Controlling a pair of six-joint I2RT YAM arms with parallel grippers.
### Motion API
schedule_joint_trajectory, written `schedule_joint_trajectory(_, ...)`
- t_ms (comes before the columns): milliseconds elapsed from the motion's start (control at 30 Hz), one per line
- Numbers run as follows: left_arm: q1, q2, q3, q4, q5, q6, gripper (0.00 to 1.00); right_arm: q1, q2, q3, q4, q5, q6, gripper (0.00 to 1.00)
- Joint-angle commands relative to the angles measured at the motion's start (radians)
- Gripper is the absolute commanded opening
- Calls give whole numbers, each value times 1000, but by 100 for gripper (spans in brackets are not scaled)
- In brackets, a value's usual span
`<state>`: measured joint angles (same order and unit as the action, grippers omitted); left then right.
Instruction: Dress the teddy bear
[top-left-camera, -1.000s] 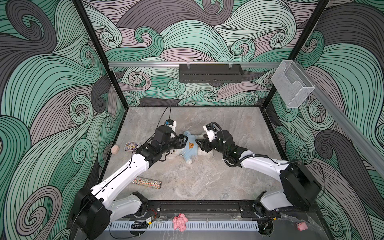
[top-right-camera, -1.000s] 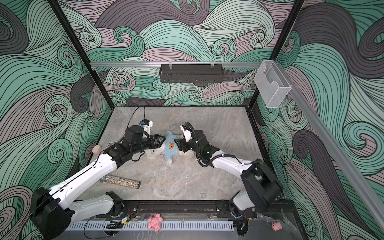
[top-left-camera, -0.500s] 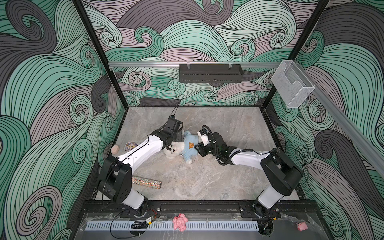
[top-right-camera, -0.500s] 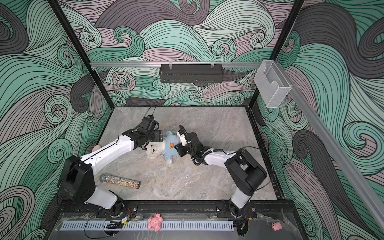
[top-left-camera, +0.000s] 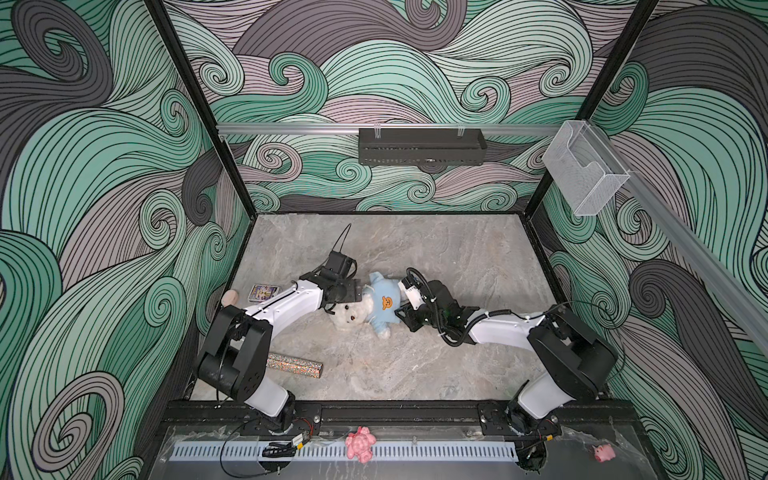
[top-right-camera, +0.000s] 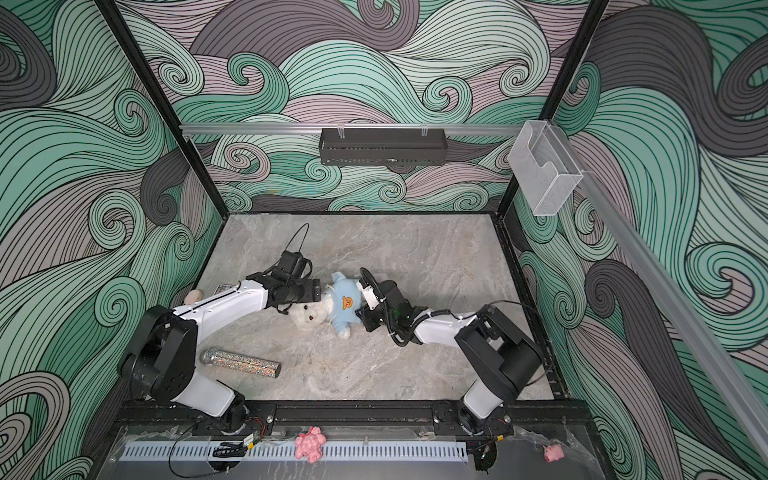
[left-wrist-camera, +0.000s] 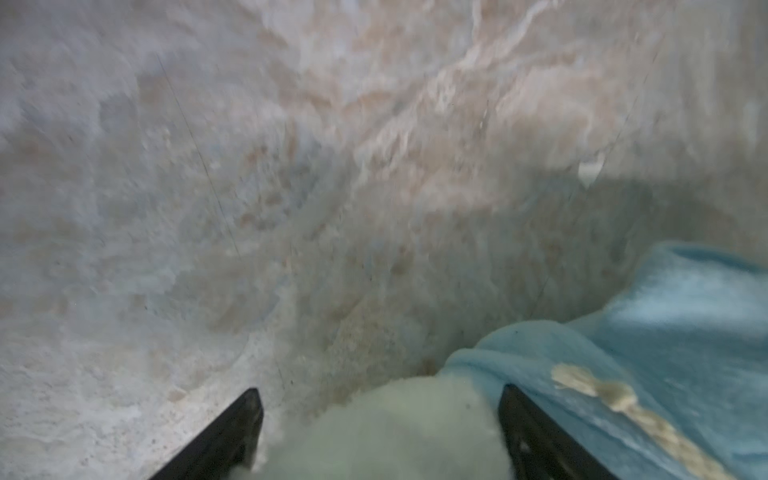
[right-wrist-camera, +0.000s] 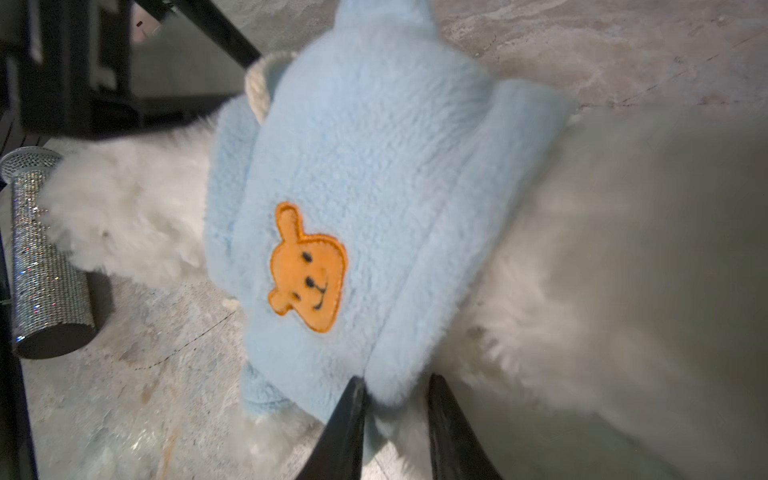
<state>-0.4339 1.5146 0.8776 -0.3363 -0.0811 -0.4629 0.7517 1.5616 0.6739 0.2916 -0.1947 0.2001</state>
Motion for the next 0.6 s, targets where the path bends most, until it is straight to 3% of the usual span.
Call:
schedule_joint_trajectory(0, 0, -48, -36, 105, 69, -29, 70, 3, -93, 19, -85, -13, -71, 35)
schedule_joint_trajectory(133, -1, -48, -63, 188, 84, -29, 44, -24, -214, 72, -196, 7, -133, 58)
schedule_joint_trajectory(267, 0, -62, -98, 299, 144, -12, 27, -97, -277, 134, -271, -59, -198, 80)
schedule_joint_trajectory(433, -3, -87, -130, 410, 223, 59, 8, -192, -204, 252, -410, -205, -294, 87)
schedule_joint_trajectory(567, -5, -126, -134, 454, 267, 138, 4, -270, -98, 332, -469, -361, -326, 89)
